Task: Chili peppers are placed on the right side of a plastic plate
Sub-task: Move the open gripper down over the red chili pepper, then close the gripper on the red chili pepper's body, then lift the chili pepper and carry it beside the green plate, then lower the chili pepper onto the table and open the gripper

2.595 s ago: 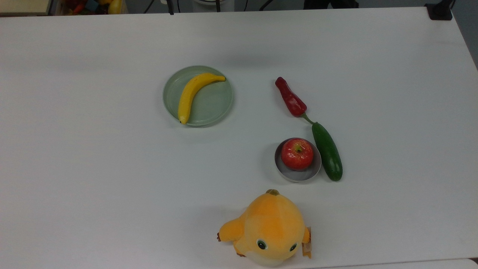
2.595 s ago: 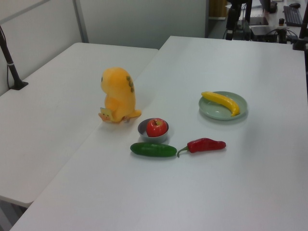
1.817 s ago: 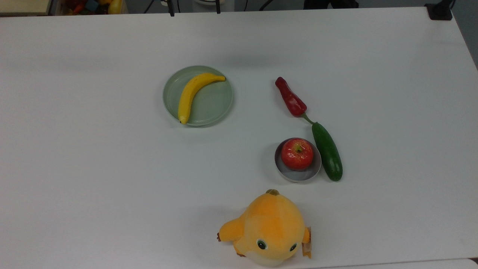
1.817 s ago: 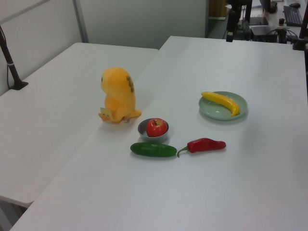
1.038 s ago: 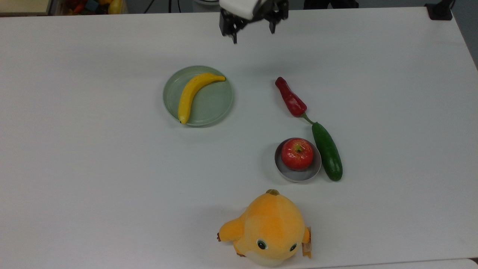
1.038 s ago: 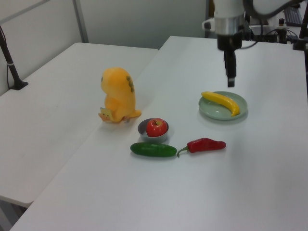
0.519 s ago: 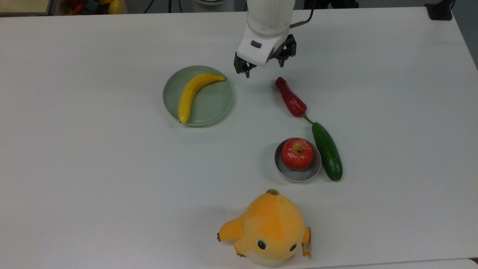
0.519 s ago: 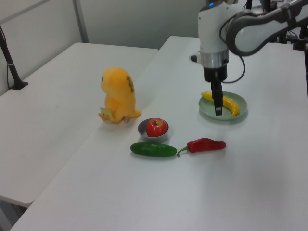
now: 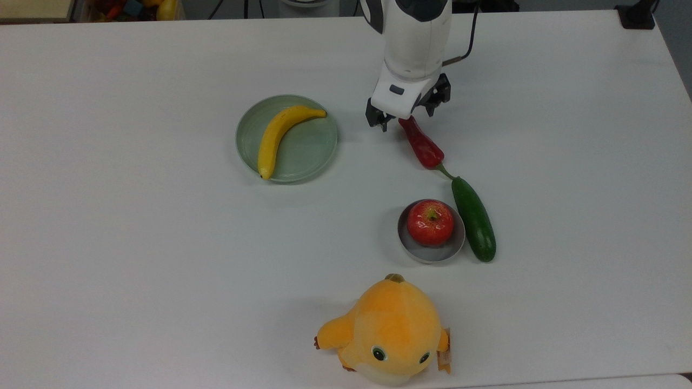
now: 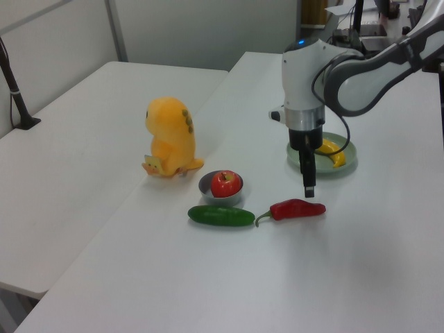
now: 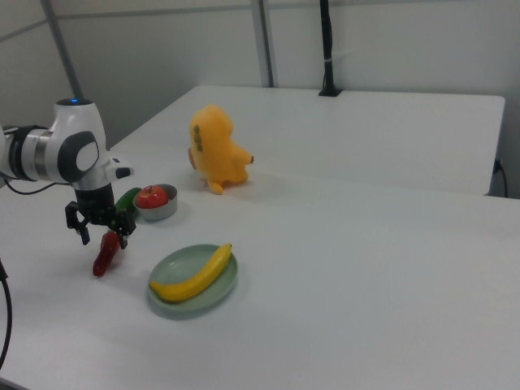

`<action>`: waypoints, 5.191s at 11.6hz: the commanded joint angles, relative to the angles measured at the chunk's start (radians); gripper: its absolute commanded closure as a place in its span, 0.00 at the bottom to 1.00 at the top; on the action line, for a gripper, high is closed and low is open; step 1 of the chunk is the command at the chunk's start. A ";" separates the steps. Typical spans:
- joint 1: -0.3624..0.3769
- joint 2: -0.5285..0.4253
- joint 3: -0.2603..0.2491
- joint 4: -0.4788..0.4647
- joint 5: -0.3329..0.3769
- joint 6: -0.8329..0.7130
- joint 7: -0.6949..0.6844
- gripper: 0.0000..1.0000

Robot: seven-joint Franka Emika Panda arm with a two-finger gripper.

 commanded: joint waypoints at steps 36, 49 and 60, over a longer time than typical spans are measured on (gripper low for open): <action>-0.144 -0.171 -0.456 0.026 0.109 -0.051 -0.404 1.00; -0.225 -0.026 -0.453 -0.150 0.114 0.159 -0.499 0.34; -0.190 -0.256 -0.441 0.129 0.092 -0.237 0.051 0.00</action>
